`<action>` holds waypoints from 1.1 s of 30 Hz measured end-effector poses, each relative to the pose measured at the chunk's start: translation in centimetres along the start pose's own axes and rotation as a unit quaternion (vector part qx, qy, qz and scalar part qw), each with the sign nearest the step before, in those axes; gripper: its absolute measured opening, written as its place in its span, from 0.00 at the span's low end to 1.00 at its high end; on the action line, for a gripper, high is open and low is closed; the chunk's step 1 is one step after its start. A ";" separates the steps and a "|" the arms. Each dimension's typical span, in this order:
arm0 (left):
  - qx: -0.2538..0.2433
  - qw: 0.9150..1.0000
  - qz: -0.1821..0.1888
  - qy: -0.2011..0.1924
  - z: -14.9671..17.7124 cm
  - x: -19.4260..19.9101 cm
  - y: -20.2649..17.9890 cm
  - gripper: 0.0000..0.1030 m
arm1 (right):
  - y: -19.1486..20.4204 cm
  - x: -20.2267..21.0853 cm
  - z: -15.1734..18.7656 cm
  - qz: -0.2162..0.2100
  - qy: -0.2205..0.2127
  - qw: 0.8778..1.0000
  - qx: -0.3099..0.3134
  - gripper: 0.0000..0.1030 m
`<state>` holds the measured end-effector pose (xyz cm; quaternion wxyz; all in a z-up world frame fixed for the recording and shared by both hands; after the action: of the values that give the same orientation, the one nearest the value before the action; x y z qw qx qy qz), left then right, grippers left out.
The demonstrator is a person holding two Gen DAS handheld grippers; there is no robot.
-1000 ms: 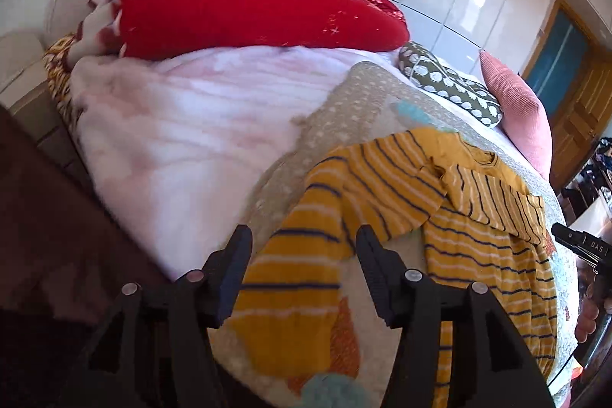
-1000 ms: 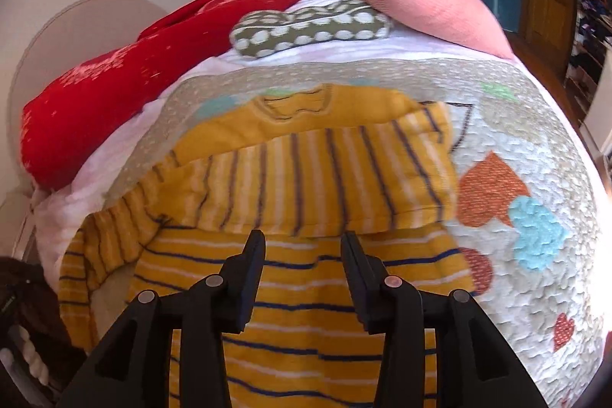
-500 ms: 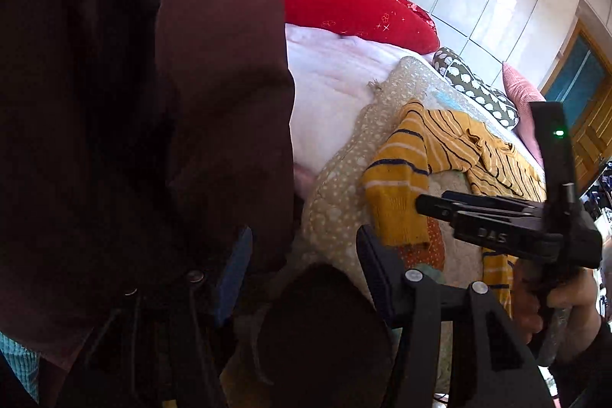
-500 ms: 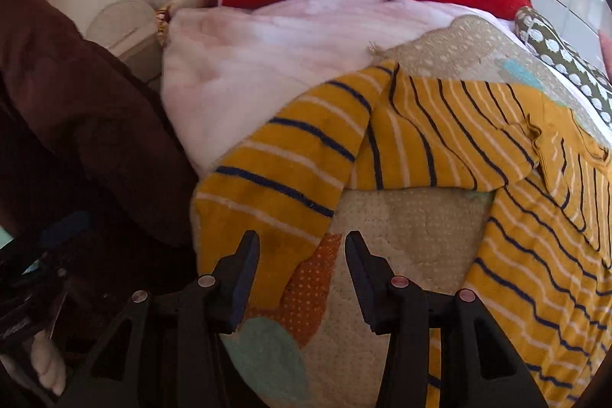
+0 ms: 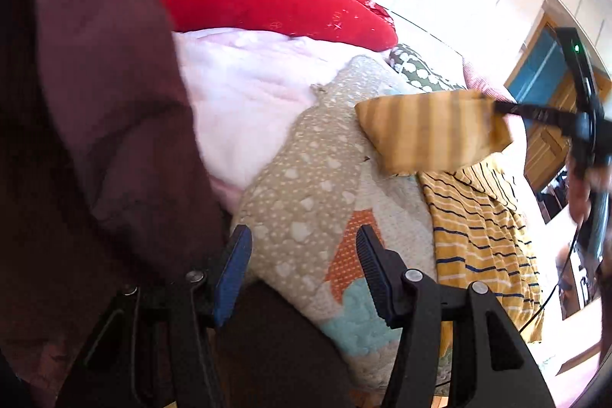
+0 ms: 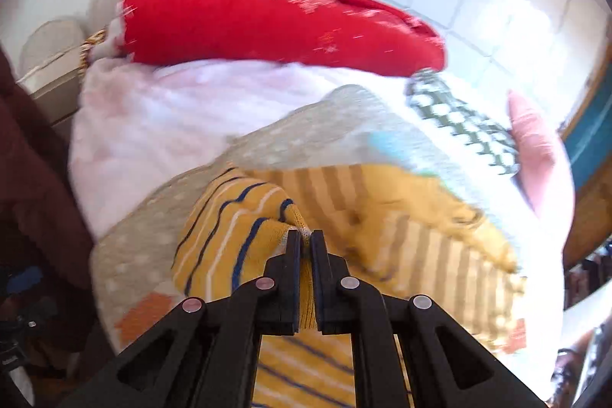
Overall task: Fold small clothes
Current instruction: 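Fold the side edge over the body with the right tool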
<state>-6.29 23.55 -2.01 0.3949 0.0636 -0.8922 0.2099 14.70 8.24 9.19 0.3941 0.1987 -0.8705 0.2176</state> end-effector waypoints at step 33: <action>-0.141 0.964 0.134 0.182 8.4 -10.6 -17.6 0.79 | -18.0 4.6 38.1 -0.060 0.025 0.906 -0.419 0.51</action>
<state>0.14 3.48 -9.10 0.5238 -0.1525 -0.8261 0.1411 -1.63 -27.85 -5.90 0.4753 0.0618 -0.8576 -0.1866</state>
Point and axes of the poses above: each gripper's, at about its wrist camera, not at the fingertips, and x roughly against the way its jaws point, y to its left, z to its underside, the point moved 5 cm from there along -x, roughly the way its jaws point, and after that the axes turned 4 degrees about y, right-handed, at the moved point
